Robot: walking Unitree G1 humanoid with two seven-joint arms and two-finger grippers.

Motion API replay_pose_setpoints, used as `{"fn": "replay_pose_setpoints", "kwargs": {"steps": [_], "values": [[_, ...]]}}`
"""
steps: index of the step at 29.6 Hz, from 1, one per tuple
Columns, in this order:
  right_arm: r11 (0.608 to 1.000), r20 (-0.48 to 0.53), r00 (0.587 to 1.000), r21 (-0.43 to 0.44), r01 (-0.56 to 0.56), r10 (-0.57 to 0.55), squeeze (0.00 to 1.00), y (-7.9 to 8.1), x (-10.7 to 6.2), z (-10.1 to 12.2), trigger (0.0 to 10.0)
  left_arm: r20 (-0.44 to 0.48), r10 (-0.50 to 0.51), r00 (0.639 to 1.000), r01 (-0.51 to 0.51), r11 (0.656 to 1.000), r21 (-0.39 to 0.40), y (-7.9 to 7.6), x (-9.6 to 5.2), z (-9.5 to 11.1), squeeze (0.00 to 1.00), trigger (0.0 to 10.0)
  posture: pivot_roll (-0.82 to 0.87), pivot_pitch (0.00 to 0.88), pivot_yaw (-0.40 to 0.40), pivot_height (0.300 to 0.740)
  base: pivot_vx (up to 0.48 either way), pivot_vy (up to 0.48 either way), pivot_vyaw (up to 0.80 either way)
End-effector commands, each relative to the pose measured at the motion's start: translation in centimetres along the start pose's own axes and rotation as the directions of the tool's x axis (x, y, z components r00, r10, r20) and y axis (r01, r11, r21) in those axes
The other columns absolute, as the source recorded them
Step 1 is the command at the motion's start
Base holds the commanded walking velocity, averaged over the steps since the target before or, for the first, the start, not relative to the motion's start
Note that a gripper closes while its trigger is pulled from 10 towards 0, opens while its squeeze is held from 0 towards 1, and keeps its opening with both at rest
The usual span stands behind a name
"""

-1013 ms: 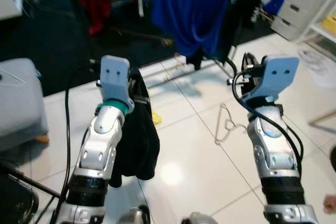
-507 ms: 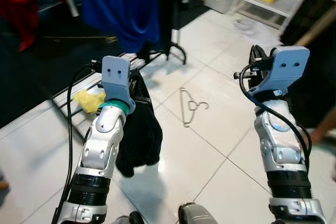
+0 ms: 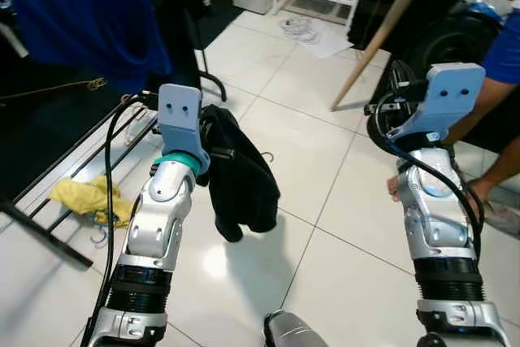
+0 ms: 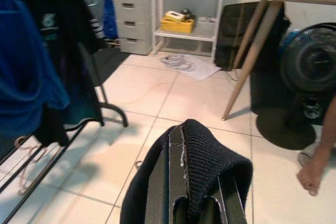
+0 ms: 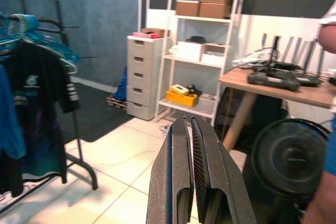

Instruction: Hang hanger

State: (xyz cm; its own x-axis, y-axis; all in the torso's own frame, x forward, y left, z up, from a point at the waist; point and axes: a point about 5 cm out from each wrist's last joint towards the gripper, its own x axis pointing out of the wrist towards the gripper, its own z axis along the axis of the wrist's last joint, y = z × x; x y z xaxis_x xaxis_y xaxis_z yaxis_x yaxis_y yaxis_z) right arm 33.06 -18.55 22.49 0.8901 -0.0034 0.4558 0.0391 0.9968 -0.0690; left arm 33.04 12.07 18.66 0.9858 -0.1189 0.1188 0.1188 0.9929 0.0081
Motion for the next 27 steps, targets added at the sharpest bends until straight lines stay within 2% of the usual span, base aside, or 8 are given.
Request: {"fn": "replay_pose_setpoints", "kwargs": {"steps": [1,27], "values": [[1.0,-0.012,1.0,0.008,0.012,-0.012,0.0,-0.32,-0.08,-0.25,10.0,0.009,0.004,1.0,-0.004,1.0,0.0,0.05,0.04,0.24,0.0,10.0,-0.09,0.0,0.06,0.74,0.0,0.0,-0.78],[1.0,-0.014,1.0,0.003,0.014,-0.014,0.0,-0.5,-0.2,-0.16,10.0,0.007,0.006,1.0,-0.007,1.0,0.004,-0.14,-0.04,0.15,0.0,10.0,-0.1,0.018,0.059,0.74,0.0,0.0,-0.78]]}}
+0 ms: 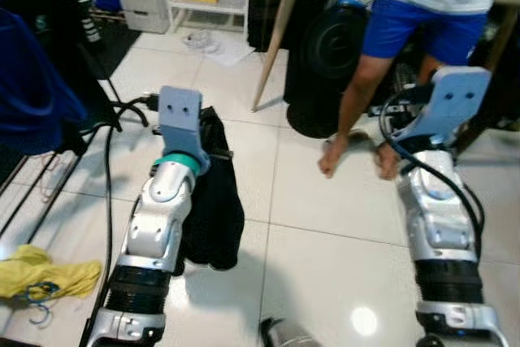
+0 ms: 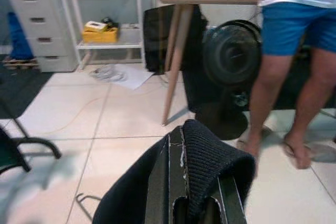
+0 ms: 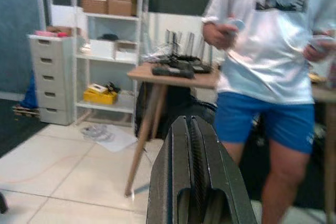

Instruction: Hang hanger

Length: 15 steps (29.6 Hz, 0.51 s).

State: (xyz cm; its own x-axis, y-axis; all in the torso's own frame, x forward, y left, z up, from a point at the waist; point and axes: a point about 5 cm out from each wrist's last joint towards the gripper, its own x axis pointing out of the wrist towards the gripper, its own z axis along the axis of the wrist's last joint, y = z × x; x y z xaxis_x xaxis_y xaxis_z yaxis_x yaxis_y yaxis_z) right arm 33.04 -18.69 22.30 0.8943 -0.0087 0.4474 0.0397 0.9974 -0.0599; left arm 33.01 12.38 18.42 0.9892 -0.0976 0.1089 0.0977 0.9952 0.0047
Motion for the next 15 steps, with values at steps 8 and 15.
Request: {"fn": "replay_pose_setpoints", "kwargs": {"steps": [8,15], "values": [[1.0,-0.005,1.0,0.001,0.009,-0.009,0.0,-0.23,-0.13,-0.01,10.0,0.017,-0.01,1.0,0.01,1.0,0.01,-0.33,0.05,0.51,0.0,10.0,-0.09,0.024,0.06,0.74,0.0,0.0,-0.79],[1.0,-0.006,1.0,0.003,0.008,-0.008,0.0,-0.18,-0.12,-0.03,10.0,0.011,-0.002,1.0,0.002,1.0,0.014,-0.25,0.06,0.48,0.0,10.0,-0.09,0.025,0.059,0.74,0.0,0.0,-0.78]]}}
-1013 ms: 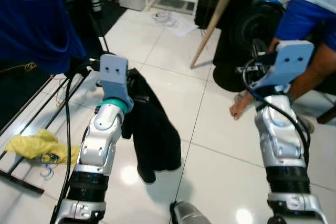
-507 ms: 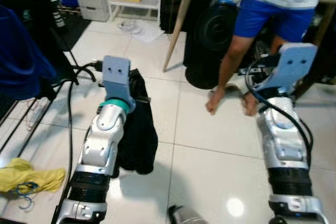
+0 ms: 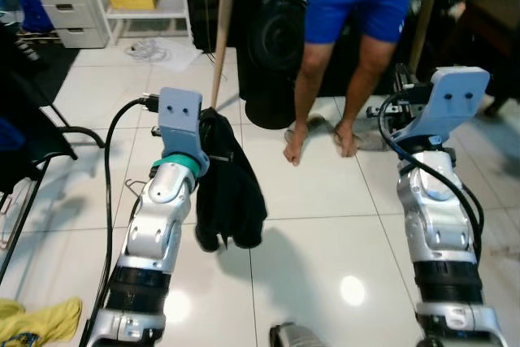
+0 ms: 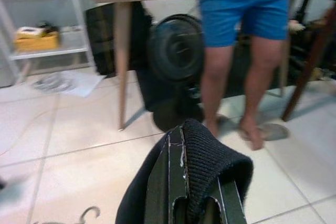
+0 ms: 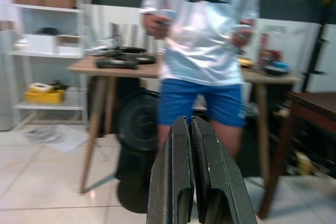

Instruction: Hang hanger

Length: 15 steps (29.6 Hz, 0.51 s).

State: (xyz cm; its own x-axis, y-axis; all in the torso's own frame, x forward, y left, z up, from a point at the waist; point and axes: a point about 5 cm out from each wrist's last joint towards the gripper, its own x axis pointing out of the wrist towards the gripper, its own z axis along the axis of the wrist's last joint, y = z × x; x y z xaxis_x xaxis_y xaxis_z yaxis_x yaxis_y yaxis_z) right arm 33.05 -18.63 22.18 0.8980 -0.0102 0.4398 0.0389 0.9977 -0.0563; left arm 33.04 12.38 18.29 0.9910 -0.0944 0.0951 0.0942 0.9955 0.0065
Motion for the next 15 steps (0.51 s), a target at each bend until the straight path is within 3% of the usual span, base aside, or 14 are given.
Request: {"fn": "replay_pose_setpoints", "kwargs": {"steps": [1,15], "values": [[1.0,0.002,1.0,-0.001,0.007,-0.007,0.0,-0.26,-0.08,0.07,10.0,0.025,-0.005,1.0,0.005,1.0,0.012,-0.24,0.04,0.61,0.0,10.0,-0.09,0.025,0.059,0.74,0.0,0.0,-0.78],[1.0,0.006,1.0,0.004,0.004,-0.004,0.0,-0.09,-0.07,0.2,10.0,0.032,0.006,0.999,-0.007,0.999,0.047,0.18,-0.09,0.67,0.0,10.0,-0.08,0.026,0.059,0.74,0.0,0.0,-0.78]]}}
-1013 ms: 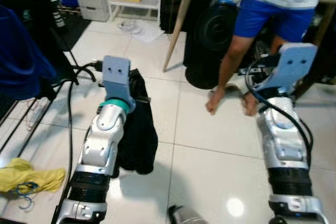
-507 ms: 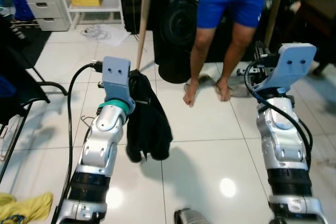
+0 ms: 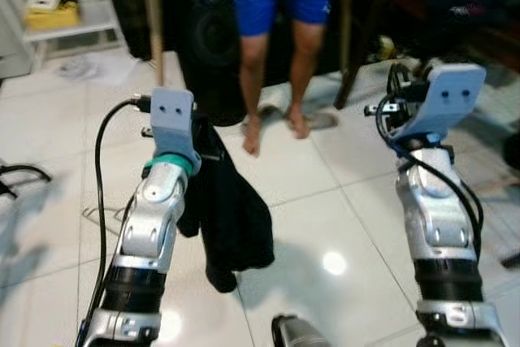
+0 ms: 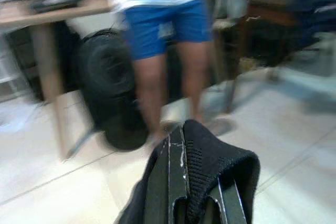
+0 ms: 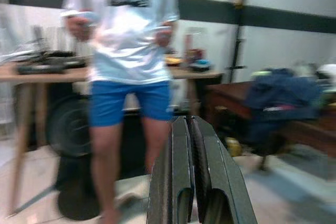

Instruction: Hang hanger

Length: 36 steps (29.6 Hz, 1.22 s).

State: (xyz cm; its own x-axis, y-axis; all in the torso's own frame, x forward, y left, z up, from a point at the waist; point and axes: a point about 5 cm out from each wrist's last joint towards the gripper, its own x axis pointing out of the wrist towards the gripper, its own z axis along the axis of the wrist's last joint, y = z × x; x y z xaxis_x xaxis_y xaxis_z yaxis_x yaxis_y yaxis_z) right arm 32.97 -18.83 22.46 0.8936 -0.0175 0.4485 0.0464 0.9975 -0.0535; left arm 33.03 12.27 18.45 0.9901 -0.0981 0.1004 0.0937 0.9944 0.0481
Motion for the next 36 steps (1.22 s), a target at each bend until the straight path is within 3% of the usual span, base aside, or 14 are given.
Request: {"fn": "replay_pose_setpoints", "kwargs": {"steps": [1,20,27,36], "values": [[1.0,0.003,1.0,0.0,-0.011,0.011,0.0,0.3,-0.1,0.1,10.0,0.03,0.014,0.999,-0.015,1.0,0.012,0.5,-0.2,0.6,0.0,10.0,-0.08,0.026,0.061,0.74,0.0,0.0,-0.79],[0.999,0.028,0.998,-0.015,-0.048,0.049,0.0,0.9,0.1,0.8,10.0,0.04,0.025,0.999,-0.026,0.999,0.033,1.1,-0.4,0.9,0.0,10.0,-0.07,0.022,0.063,0.74,0.0,0.0,-0.79],[0.994,0.033,0.994,0.02,-0.105,0.105,0.0,2.9,0.3,0.6,10.0,0.059,0.06,0.996,-0.064,0.995,0.077,2.5,-0.4,1.4,0.0,10.0,-0.04,0.0,0.08,0.74,0.0,0.0,-0.79],[0.995,0.029,0.994,0.017,-0.102,0.102,0.0,2.6,0.2,0.6,10.0,0.067,0.065,0.996,-0.07,0.995,0.075,2.5,-0.2,1.6,0.0,10.0,-0.05,0.0,0.07,0.74,0.0,0.0,-0.79]]}}
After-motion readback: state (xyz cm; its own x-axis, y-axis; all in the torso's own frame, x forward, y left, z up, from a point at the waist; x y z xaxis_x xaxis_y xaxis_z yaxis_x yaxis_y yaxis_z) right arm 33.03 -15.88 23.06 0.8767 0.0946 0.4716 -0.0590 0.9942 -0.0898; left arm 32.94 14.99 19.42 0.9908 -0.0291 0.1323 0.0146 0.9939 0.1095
